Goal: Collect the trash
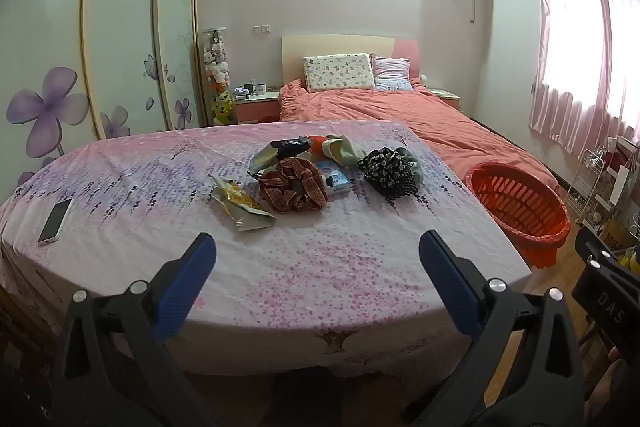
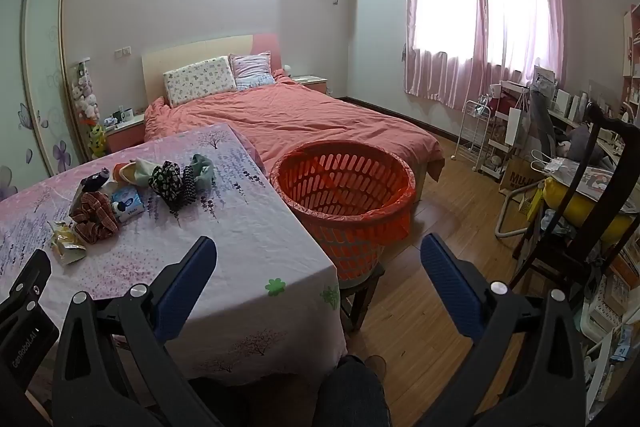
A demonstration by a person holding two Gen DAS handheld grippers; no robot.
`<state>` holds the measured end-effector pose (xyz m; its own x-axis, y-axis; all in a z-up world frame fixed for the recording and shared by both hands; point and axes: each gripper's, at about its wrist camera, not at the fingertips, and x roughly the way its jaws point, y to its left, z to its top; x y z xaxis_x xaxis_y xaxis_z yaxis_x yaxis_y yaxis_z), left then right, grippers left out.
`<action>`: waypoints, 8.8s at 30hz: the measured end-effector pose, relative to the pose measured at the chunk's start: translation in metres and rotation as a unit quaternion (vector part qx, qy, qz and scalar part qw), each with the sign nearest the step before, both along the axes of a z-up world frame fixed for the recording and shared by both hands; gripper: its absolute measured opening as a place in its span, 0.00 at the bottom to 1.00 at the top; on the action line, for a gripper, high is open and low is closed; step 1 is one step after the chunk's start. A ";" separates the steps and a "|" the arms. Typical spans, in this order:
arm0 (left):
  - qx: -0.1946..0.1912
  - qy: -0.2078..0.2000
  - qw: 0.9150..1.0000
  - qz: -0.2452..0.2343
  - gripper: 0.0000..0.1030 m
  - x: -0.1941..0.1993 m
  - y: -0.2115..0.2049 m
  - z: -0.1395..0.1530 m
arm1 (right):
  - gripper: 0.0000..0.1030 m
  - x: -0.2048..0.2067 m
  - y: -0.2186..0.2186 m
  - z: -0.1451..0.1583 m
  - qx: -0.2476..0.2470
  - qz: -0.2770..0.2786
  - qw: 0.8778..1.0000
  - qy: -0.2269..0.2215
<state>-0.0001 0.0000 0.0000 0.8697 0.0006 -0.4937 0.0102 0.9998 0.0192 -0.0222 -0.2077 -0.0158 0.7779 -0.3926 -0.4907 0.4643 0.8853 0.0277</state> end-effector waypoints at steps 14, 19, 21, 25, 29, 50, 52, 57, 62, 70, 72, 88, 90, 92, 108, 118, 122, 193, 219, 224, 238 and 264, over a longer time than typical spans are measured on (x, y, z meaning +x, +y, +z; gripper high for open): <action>-0.001 0.001 1.000 0.000 0.96 0.000 0.000 0.000 | 0.98 0.001 0.000 0.000 -0.001 0.000 1.000 0.000; -0.002 0.002 1.000 0.000 0.96 0.000 0.000 0.000 | 0.98 0.000 0.000 0.000 -0.002 0.000 1.000 0.000; -0.002 0.003 1.000 0.000 0.96 0.000 0.000 0.000 | 0.98 0.000 0.000 0.000 -0.002 0.000 1.000 0.000; -0.002 0.003 1.000 0.000 0.96 0.000 0.000 0.000 | 0.98 0.000 0.000 0.001 -0.002 0.000 1.000 0.001; -0.002 0.004 1.000 -0.001 0.96 -0.001 -0.001 0.000 | 0.98 0.001 0.000 0.001 -0.002 0.000 1.000 0.001; -0.004 0.006 1.000 0.000 0.96 0.000 0.000 0.000 | 0.98 0.001 0.000 0.000 -0.003 0.000 1.000 0.002; -0.004 0.006 1.000 0.000 0.96 0.000 0.000 0.000 | 0.98 0.001 0.000 0.000 -0.003 0.000 1.000 0.002; -0.004 0.006 1.000 0.000 0.96 0.000 0.001 -0.003 | 0.98 0.002 0.000 0.000 -0.003 0.000 1.000 0.002; -0.004 0.006 1.000 0.000 0.96 0.000 0.002 -0.003 | 0.98 0.002 0.000 -0.001 -0.003 0.000 1.000 0.002; -0.004 0.007 1.000 0.000 0.96 0.001 0.002 -0.003 | 0.98 0.002 0.000 -0.001 -0.003 0.000 1.000 0.003; -0.004 0.007 1.000 0.000 0.96 0.001 0.002 -0.003 | 0.98 0.002 0.000 -0.001 -0.003 0.000 1.000 0.003; -0.005 0.008 1.000 0.000 0.96 0.001 0.002 -0.003 | 0.98 0.002 0.000 -0.002 -0.003 0.000 1.000 0.004; -0.005 0.009 1.000 0.000 0.96 0.001 0.002 -0.004 | 0.98 0.002 0.000 -0.002 -0.003 0.000 1.000 0.004; -0.005 0.009 1.000 0.000 0.96 0.001 0.002 -0.004 | 0.98 0.002 0.000 -0.002 -0.004 0.000 1.000 0.004; -0.022 0.054 0.996 0.066 0.96 0.057 0.045 -0.032 | 0.98 0.029 -0.014 -0.016 0.016 0.009 1.000 0.012; -0.055 0.090 0.986 0.129 0.88 0.124 0.128 -0.052 | 0.94 0.092 -0.010 -0.029 0.051 0.088 0.994 0.029; -0.051 0.113 0.985 0.122 0.80 0.155 0.134 -0.063 | 0.88 0.126 -0.002 -0.034 0.064 0.127 0.989 0.038; -0.097 0.058 0.980 -0.166 0.11 0.212 -0.041 0.043 | 0.03 0.160 -0.097 0.027 0.089 0.140 0.983 -0.076; -0.054 0.166 0.939 -0.296 0.45 0.286 -0.279 -0.057 | 0.32 0.180 -0.225 -0.050 0.185 0.038 0.981 -0.035; -0.048 0.176 0.944 -0.275 0.50 0.292 -0.255 -0.069 | 0.40 0.176 -0.222 -0.051 0.178 0.028 0.983 -0.025; -0.007 0.134 0.975 -0.176 0.64 0.261 -0.134 -0.066 | 0.42 0.181 -0.157 -0.032 0.126 0.093 0.988 0.001; -0.035 0.101 0.994 0.020 0.93 0.224 0.095 -0.072 | 0.44 0.252 0.030 -0.071 0.128 0.253 0.948 0.142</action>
